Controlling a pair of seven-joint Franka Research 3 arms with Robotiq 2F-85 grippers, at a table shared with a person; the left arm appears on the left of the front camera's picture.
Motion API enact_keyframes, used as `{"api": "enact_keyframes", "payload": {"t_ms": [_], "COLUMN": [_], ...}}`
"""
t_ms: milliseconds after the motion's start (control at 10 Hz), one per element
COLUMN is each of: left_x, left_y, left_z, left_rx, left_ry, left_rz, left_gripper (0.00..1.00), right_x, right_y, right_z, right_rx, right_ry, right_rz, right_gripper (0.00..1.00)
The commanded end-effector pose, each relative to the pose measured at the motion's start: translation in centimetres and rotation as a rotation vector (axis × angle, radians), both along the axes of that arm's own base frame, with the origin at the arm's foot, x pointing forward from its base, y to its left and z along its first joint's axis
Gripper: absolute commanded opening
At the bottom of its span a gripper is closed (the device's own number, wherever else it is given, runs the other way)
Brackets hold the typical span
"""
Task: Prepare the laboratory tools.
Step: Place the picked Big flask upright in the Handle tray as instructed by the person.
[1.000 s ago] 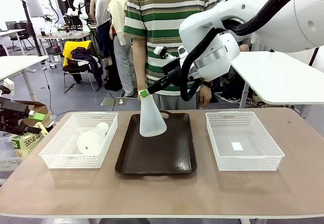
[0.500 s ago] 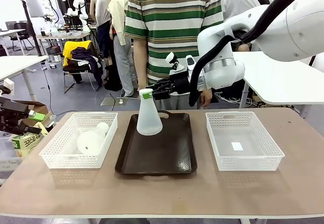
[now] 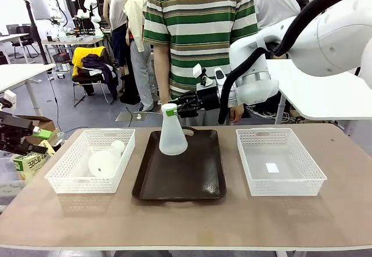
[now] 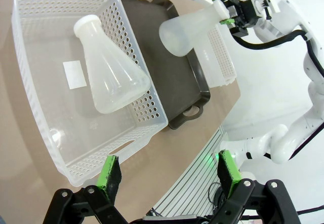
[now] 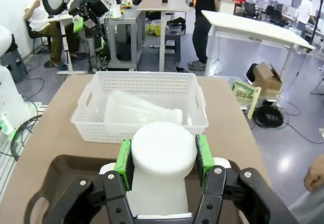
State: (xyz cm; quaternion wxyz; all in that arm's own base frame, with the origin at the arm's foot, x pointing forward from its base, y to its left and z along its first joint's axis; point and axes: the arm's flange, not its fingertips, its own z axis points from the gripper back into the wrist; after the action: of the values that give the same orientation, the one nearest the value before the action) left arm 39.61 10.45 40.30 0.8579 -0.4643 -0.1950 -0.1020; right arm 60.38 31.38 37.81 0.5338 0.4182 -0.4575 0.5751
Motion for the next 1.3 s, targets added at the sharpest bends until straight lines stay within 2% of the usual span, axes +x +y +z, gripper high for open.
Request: {"api": "enact_keyframes", "payload": {"t_ms": [0, 300, 500, 900, 1200], "left_x": [-0.1, -0.1, -0.1, -0.1, -0.1], "left_y": [0.0, 0.0, 0.0, 0.0, 0.0], "left_z": [0.0, 0.0, 0.0, 0.0, 0.0], "left_rx": [-0.009, -0.009, -0.009, -0.009, -0.009], "left_ry": [-0.007, -0.007, -0.007, -0.007, -0.007], "left_rz": [0.002, 0.002, 0.002, 0.002, 0.002], "left_gripper": [1.00, 1.00, 1.00, 1.00, 1.00], "right_x": [1.8, 4.5, 5.8, 5.6, 5.1], "right_y": [0.3, -0.3, -0.4, -0.2, -0.6], "right_z": [-1.0, -2.5, -3.9, -5.9, -5.5], "right_rx": [0.018, 0.090, 0.119, 0.129, 0.125], "right_ry": [-0.063, -0.068, -0.036, 0.018, 0.016], "right_rz": [-0.037, -0.096, -0.091, -0.066, -0.069], "right_gripper": [0.00, 0.00, 0.00, 0.00, 0.56]}}
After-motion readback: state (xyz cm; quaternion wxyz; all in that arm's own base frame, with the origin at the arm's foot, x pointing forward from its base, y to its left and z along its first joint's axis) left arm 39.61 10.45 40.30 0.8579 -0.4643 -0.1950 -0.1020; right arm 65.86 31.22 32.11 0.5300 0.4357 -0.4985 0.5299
